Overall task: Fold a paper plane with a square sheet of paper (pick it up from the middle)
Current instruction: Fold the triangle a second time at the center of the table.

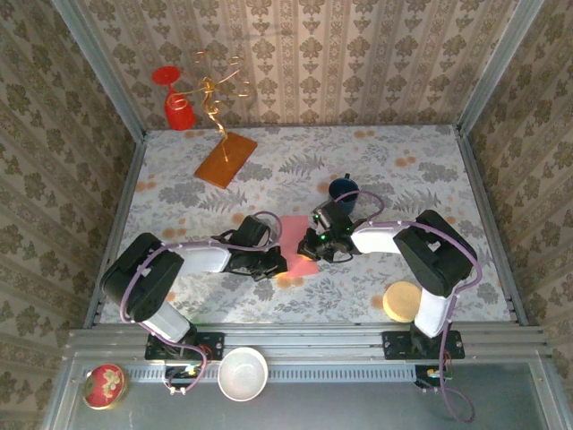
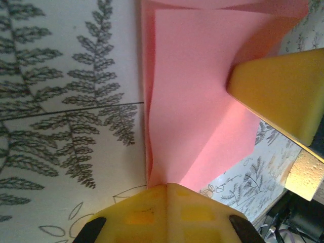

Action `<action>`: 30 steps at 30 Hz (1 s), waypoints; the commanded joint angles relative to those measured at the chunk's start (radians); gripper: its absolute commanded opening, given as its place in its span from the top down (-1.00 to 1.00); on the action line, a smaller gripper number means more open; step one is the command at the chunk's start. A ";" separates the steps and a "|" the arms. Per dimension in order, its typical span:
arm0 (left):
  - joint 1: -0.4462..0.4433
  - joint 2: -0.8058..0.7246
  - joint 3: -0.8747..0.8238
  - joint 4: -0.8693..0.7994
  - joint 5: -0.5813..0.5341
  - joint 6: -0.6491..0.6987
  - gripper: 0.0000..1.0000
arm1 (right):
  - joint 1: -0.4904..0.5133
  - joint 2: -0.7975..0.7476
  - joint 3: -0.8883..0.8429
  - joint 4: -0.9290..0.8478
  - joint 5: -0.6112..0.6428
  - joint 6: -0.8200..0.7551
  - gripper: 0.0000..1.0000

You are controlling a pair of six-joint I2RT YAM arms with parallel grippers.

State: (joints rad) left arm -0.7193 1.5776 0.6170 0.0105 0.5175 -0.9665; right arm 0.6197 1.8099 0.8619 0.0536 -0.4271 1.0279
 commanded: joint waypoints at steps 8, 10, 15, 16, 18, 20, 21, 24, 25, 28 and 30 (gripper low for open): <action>-0.014 0.012 -0.005 -0.124 -0.051 -0.002 1.00 | 0.020 -0.089 -0.006 -0.005 -0.051 -0.160 0.94; -0.014 0.014 -0.003 -0.127 -0.051 0.001 1.00 | 0.041 -0.092 0.006 -0.026 -0.053 -0.178 0.94; -0.015 0.018 0.003 -0.127 -0.047 0.005 1.00 | 0.075 -0.052 0.016 -0.054 -0.033 -0.177 0.94; -0.016 0.018 0.003 -0.129 -0.047 0.003 1.00 | 0.075 -0.043 0.013 -0.052 -0.031 -0.170 0.94; -0.015 0.017 0.001 -0.129 -0.046 0.003 1.00 | 0.075 -0.030 0.014 -0.054 -0.026 -0.171 0.95; -0.015 0.012 0.001 -0.129 -0.045 0.003 1.00 | 0.075 -0.017 0.024 -0.067 -0.018 -0.177 0.94; -0.015 0.007 0.000 -0.129 -0.044 0.003 1.00 | 0.075 -0.006 0.034 -0.087 -0.010 -0.181 0.95; -0.015 -0.022 -0.003 -0.113 -0.042 0.006 1.00 | 0.074 0.035 0.061 -0.151 0.007 -0.189 0.95; -0.016 -0.034 -0.001 -0.106 -0.039 0.009 1.00 | 0.074 0.045 0.061 -0.154 0.008 -0.190 0.95; -0.015 -0.068 0.006 -0.076 -0.033 0.008 1.00 | 0.074 0.058 0.061 -0.161 0.010 -0.184 0.98; -0.014 -0.084 0.009 -0.059 -0.037 0.003 1.00 | 0.074 0.053 0.059 -0.161 0.013 -0.183 0.98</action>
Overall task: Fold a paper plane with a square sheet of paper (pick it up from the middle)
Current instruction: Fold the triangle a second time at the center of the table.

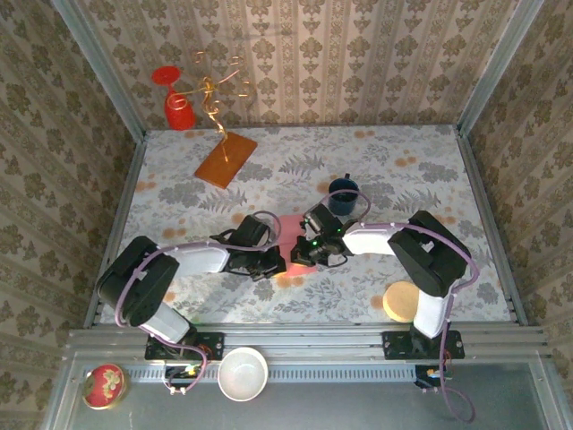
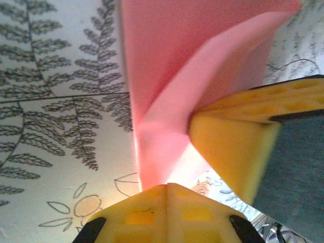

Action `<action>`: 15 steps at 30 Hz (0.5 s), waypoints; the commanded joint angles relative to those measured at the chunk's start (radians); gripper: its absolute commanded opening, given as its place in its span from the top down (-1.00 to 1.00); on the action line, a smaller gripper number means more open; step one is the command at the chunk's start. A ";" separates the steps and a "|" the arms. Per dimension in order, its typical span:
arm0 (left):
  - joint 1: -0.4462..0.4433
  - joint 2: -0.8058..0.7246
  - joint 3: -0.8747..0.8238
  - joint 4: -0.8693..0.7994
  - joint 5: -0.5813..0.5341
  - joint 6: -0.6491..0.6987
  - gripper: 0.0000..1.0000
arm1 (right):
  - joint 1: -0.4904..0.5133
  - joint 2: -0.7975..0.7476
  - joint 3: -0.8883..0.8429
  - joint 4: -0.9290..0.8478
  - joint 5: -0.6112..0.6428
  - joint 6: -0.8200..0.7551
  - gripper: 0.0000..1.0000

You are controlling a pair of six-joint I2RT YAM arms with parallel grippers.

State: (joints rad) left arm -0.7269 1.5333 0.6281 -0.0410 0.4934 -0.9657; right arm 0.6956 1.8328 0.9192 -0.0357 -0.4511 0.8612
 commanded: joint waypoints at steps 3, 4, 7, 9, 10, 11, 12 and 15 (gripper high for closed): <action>-0.003 -0.028 0.008 0.000 -0.021 0.004 1.00 | -0.002 0.023 0.001 -0.072 0.040 -0.015 0.99; -0.003 -0.015 0.008 0.007 -0.020 0.001 1.00 | -0.004 0.021 -0.001 -0.071 0.039 -0.014 0.99; -0.006 0.030 0.009 0.033 -0.001 -0.014 1.00 | -0.004 0.017 -0.004 -0.060 0.037 -0.010 0.99; -0.008 0.052 0.010 0.027 -0.003 -0.022 1.00 | -0.006 0.013 -0.003 -0.054 0.035 -0.007 0.99; -0.009 0.060 0.012 0.018 -0.006 -0.024 1.00 | -0.005 0.012 -0.003 -0.052 0.035 -0.007 0.99; -0.008 0.069 0.013 0.006 -0.007 -0.025 1.00 | -0.005 0.011 -0.004 -0.051 0.035 -0.008 0.99; -0.010 0.072 0.015 -0.009 -0.012 -0.026 1.00 | -0.005 0.011 -0.005 -0.052 0.037 -0.008 0.99; -0.018 0.075 0.011 -0.078 -0.037 -0.034 1.00 | -0.012 0.005 -0.003 -0.047 0.053 -0.009 0.99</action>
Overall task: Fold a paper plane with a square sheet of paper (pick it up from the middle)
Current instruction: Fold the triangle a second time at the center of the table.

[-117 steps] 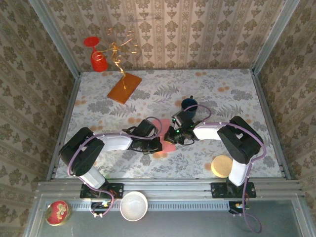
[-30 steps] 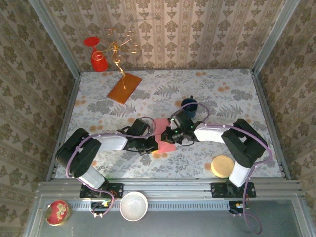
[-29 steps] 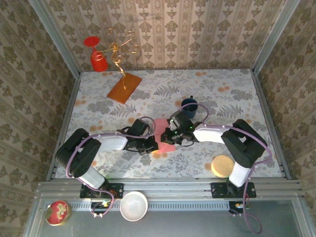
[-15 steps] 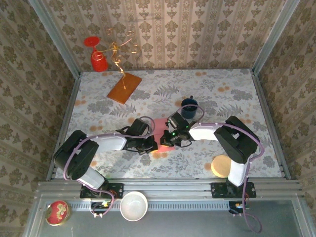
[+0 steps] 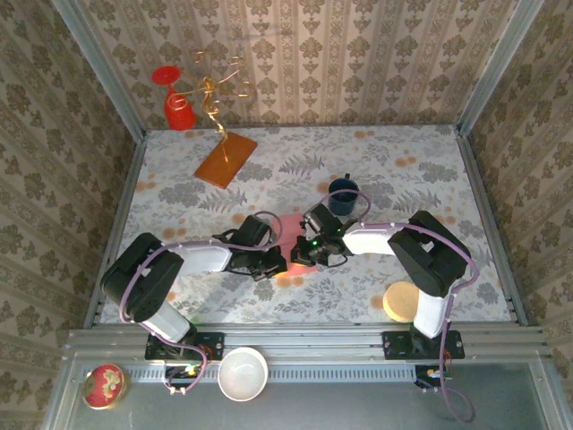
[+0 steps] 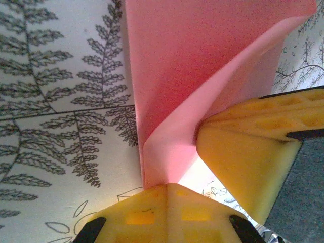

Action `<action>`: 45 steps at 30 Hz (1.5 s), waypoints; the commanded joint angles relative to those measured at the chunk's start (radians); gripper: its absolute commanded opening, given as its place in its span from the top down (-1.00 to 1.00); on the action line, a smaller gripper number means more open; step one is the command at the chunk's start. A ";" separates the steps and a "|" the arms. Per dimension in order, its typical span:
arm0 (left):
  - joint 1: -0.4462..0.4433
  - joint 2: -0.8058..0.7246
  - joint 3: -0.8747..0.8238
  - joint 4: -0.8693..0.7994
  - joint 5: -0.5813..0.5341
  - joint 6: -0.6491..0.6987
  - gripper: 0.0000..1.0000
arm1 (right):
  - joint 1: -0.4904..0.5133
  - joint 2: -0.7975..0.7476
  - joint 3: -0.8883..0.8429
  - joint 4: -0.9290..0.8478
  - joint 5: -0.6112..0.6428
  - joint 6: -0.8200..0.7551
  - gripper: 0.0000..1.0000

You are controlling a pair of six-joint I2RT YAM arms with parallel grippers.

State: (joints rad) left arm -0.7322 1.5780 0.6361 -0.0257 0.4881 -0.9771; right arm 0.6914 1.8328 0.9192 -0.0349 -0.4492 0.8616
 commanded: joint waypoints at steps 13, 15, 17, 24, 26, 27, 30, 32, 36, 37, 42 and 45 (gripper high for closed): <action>-0.024 0.013 -0.081 -0.183 -0.063 -0.074 1.00 | -0.142 0.000 0.035 -0.085 0.195 -0.120 0.98; -0.026 0.012 -0.081 -0.182 -0.062 -0.071 1.00 | -0.159 -0.001 0.034 -0.076 0.206 -0.127 0.98; -0.026 0.011 -0.078 -0.185 -0.061 -0.067 1.00 | -0.173 0.002 0.037 -0.066 0.213 -0.129 0.98; -0.026 -0.004 -0.070 -0.195 -0.059 -0.055 1.00 | -0.199 0.012 0.052 -0.043 0.244 -0.143 0.98; -0.025 -0.005 -0.071 -0.195 -0.059 -0.054 1.00 | -0.207 0.016 0.053 -0.036 0.254 -0.142 0.98; -0.025 -0.007 -0.072 -0.195 -0.057 -0.052 1.00 | -0.211 0.017 0.052 -0.031 0.254 -0.140 0.98; -0.024 -0.013 -0.063 -0.195 -0.056 -0.046 1.00 | -0.214 0.012 0.052 -0.018 0.238 -0.138 0.98; -0.022 -0.022 -0.044 -0.193 -0.051 -0.035 1.00 | -0.209 -0.010 0.047 -0.006 0.208 -0.134 0.97; -0.014 -0.069 0.022 -0.190 -0.051 -0.002 1.00 | -0.180 -0.096 0.028 -0.009 0.162 -0.133 0.94; -0.009 -0.087 0.039 -0.187 -0.055 0.008 1.00 | -0.171 -0.120 0.018 -0.012 0.155 -0.127 0.92; 0.032 -0.136 0.076 -0.159 -0.087 0.028 0.87 | -0.130 -0.208 -0.060 -0.015 0.156 -0.045 0.72; 0.054 -0.106 0.087 -0.119 -0.069 0.030 0.73 | -0.100 -0.227 -0.101 -0.006 0.158 0.026 0.50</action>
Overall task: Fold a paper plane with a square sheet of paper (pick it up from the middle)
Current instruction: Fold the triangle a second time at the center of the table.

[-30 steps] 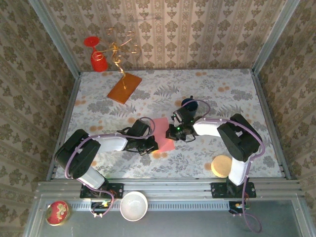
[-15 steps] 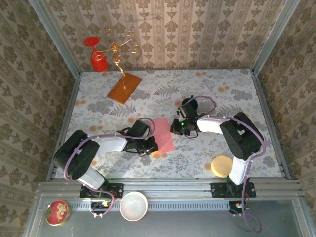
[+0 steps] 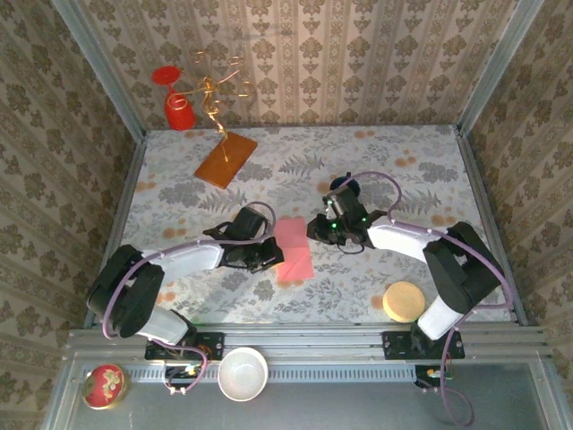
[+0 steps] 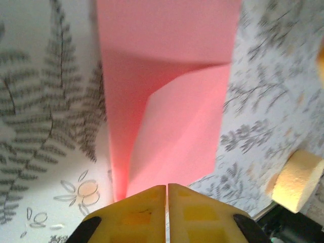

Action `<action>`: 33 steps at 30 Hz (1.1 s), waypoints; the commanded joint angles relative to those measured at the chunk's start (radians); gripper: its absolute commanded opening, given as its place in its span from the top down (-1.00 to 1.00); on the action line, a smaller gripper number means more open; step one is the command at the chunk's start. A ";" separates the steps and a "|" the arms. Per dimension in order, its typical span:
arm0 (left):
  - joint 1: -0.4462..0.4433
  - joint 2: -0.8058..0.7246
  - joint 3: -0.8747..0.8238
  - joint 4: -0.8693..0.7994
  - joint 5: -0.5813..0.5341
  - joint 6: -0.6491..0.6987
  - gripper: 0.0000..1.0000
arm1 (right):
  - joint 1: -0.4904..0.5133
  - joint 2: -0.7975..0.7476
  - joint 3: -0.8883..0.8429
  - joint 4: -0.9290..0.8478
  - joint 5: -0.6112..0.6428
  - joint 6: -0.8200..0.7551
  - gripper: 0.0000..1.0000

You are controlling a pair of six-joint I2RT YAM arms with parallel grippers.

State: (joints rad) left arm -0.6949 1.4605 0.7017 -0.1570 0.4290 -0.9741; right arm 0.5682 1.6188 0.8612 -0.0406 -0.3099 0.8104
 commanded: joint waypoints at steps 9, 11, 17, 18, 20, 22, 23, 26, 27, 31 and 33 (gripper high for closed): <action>0.022 0.140 0.083 0.058 -0.003 0.031 0.69 | 0.052 0.020 -0.096 0.076 -0.021 0.215 0.35; 0.027 0.152 0.069 0.060 -0.021 0.017 0.69 | 0.052 0.032 -0.099 0.099 -0.036 0.225 0.34; 0.041 0.154 0.023 0.069 -0.062 -0.004 0.68 | 0.052 0.058 -0.087 0.114 -0.049 0.240 0.34; 0.041 0.158 0.017 0.071 -0.062 -0.009 0.68 | 0.052 0.062 -0.085 0.113 -0.048 0.242 0.33; 0.042 0.170 0.008 0.075 -0.062 -0.012 0.68 | 0.052 0.071 -0.083 0.119 -0.045 0.254 0.34; 0.040 0.177 0.005 0.073 -0.063 -0.006 0.69 | 0.051 0.078 -0.085 0.124 -0.041 0.266 0.35; 0.040 0.178 0.002 0.070 -0.067 -0.005 0.69 | 0.052 0.081 -0.085 0.129 -0.043 0.271 0.36; 0.041 0.183 -0.003 0.068 -0.073 -0.005 0.70 | 0.052 0.093 -0.087 0.149 -0.054 0.284 0.37; 0.040 0.184 -0.005 0.069 -0.072 -0.007 0.70 | 0.052 0.097 -0.088 0.158 -0.060 0.289 0.38; 0.040 0.189 -0.017 0.075 -0.070 -0.017 0.71 | 0.055 0.105 -0.086 0.175 -0.066 0.297 0.45; 0.040 0.189 -0.023 0.080 -0.070 -0.023 0.71 | 0.056 0.108 -0.083 0.176 -0.063 0.296 0.46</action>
State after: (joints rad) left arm -0.6582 1.6215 0.7109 -0.0513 0.3851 -0.9764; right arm 0.6193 1.7142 0.7681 0.1158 -0.3565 1.0874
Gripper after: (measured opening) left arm 0.144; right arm 0.272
